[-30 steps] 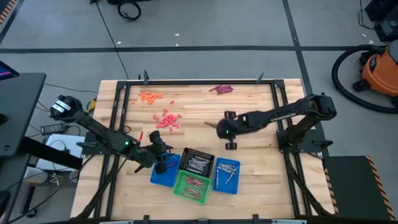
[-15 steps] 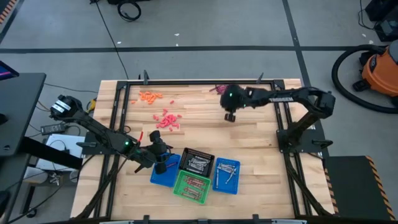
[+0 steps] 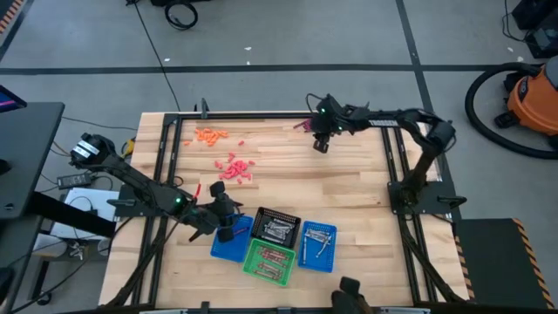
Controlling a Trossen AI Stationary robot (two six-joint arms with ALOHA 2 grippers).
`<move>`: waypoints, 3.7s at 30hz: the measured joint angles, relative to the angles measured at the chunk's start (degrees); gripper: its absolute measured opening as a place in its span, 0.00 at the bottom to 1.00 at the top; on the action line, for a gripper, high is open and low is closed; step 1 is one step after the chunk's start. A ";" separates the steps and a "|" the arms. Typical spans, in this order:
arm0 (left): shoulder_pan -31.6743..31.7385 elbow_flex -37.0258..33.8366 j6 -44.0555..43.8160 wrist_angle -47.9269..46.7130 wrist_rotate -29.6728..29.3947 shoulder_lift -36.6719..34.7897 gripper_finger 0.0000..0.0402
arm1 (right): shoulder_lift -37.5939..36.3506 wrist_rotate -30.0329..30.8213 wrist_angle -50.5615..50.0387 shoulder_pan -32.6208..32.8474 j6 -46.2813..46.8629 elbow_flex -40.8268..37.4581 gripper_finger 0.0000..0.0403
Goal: Sort crayons
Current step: Put the dark red crayon into the left blue bin
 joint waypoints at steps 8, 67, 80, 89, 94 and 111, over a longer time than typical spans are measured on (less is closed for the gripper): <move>0.08 0.02 -0.19 0.02 -0.02 0.00 0.37 | 11.12 -0.57 -10.38 -3.09 -1.55 13.22 0.32; -0.30 0.02 -0.69 -0.03 0.62 0.00 0.37 | 11.36 3.49 -31.51 11.82 -0.43 18.65 0.32; -0.44 0.02 -0.91 -0.15 0.44 0.00 0.37 | 11.09 2.29 -34.29 16.25 1.72 16.32 0.32; -0.42 0.01 -0.13 -0.21 0.44 0.00 0.37 | 10.63 1.73 -28.59 16.79 1.76 11.10 0.32; -0.42 0.02 -0.19 -0.07 0.44 0.00 0.37 | 10.68 0.68 -28.74 15.70 1.23 10.88 0.29; -0.42 0.02 -0.58 -0.02 0.46 0.00 0.37 | 10.88 3.70 -29.44 16.49 1.07 11.86 0.04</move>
